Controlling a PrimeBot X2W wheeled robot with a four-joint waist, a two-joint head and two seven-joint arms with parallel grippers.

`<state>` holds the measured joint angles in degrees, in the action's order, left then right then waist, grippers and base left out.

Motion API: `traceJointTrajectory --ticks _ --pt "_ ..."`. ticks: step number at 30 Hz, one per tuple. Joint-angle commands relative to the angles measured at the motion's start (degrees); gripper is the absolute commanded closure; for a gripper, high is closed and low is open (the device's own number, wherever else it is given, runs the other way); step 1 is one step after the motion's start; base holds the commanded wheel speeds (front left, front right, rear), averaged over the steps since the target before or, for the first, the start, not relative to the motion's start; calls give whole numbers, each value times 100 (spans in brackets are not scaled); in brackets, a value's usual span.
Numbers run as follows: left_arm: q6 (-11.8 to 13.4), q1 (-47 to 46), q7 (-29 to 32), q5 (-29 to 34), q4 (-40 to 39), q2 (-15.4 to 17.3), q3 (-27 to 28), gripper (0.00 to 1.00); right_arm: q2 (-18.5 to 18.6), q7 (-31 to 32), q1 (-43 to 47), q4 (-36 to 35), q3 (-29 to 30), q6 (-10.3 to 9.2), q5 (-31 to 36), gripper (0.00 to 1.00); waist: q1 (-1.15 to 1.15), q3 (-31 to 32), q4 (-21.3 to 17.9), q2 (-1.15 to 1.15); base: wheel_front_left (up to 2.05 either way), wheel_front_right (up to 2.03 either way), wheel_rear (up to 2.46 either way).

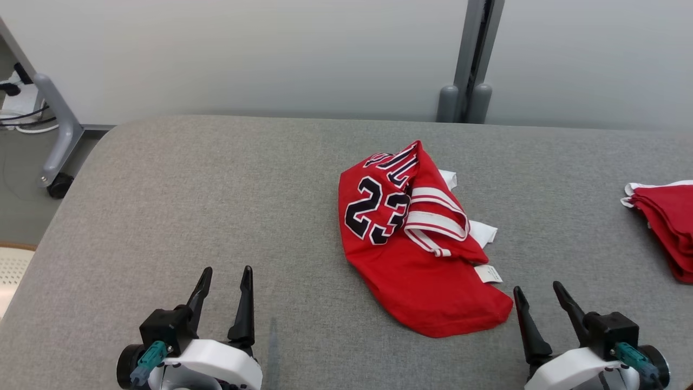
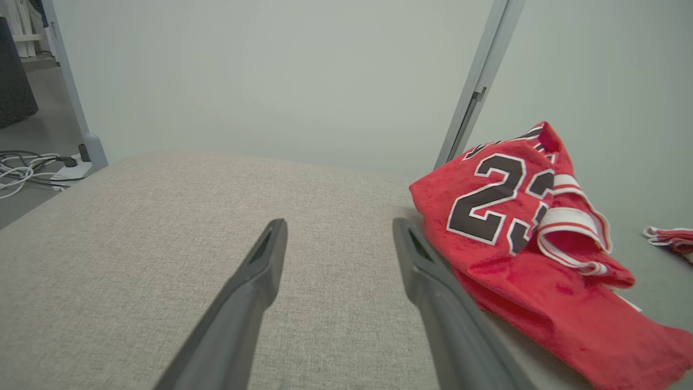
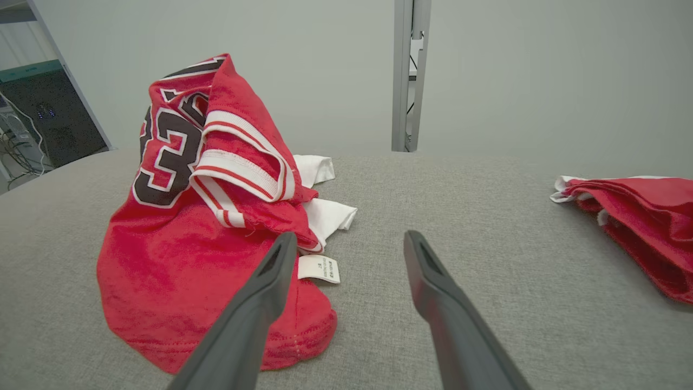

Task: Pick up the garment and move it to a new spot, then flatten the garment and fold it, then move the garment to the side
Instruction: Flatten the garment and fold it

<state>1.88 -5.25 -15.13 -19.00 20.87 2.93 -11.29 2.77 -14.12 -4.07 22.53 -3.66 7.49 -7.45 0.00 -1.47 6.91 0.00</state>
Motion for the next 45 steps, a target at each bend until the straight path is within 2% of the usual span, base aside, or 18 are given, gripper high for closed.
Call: traceJointTrajectory --ticks 1,5,11,14,15,16,17,18,19,23,26,33,36,43,44,45 --pt "-21 -123 0 58 -24 15 2 0 26 33 -126 178 -54 1 -8 0 0 -122 131 0 0 0 0" --pt "-7 -201 0 52 -30 11 -22 0 31 78 -434 759 -59 0 286 0 0 -303 353 0 0 0 0" --pt "24 -251 0 -72 -57 7 -29 0 30 213 -827 1635 -70 0 299 0 0 -461 629 0 0 0 0" --pt "59 -256 0 -117 -79 7 -44 0 28 220 -918 1858 -144 0 226 0 0 -483 693 0 0 0 0" --pt "67 -260 0 -135 -92 8 -48 0 29 213 -945 1939 -186 0 154 24 0 -490 713 0 0 0 0" --pt "80 -257 0 -150 -100 8 -55 0 28 207 -957 2020 -243 1 67 58 0 -492 725 0 0 0 0" --pt "97 -253 0 -163 -109 7 -61 0 21 188 -969 2061 -310 1 -5 69 0 -495 734 0 0 0 0" --pt "97 -249 0 -165 -117 6 -64 0 20 176 -987 2092 -356 1 -69 88 0 -500 739 0 0 0 0" --pt "104 -245 0 -169 -121 6 -64 0 22 171 -992 2135 -419 1 -162 100 0 -503 742 0 0 0 0" --pt "123 -246 0 -208 -141 7 -67 0 12 129 -1043 2048 -846 1 -628 100 0 -511 735 0 0 0 0" --pt "134 -261 0 -219 -152 7 -76 0 9 96 -1116 1747 -1386 1 -1078 100 0 -526 720 0 0 0 0" --pt "190 -367 0 -204 -217 8 126 0 30 402 -1568 949 -3374 1 -1899 100 0 -618 741 0 0 0 0" --pt "205 -402 0 -230 -254 8 244 0 31 487 -1936 785 -4044 1 -2171 100 0 -651 821 0 0 0 0" --pt "201 -422 0 -276 -281 6 348 0 33 351 -2589 772 -4945 1 -2687 100 0 -657 1046 0 0 0 0" --pt "204 -408 0 -279 -283 6 355 0 33 322 -2633 818 -5019 1 -2713 85 0 -656 1059 0 0 0 0" --pt "208 -395 0 -284 -285 6 355 0 31 303 -2652 862 -5082 1 -2756 61 0 -653 1067 0 0 0 0"
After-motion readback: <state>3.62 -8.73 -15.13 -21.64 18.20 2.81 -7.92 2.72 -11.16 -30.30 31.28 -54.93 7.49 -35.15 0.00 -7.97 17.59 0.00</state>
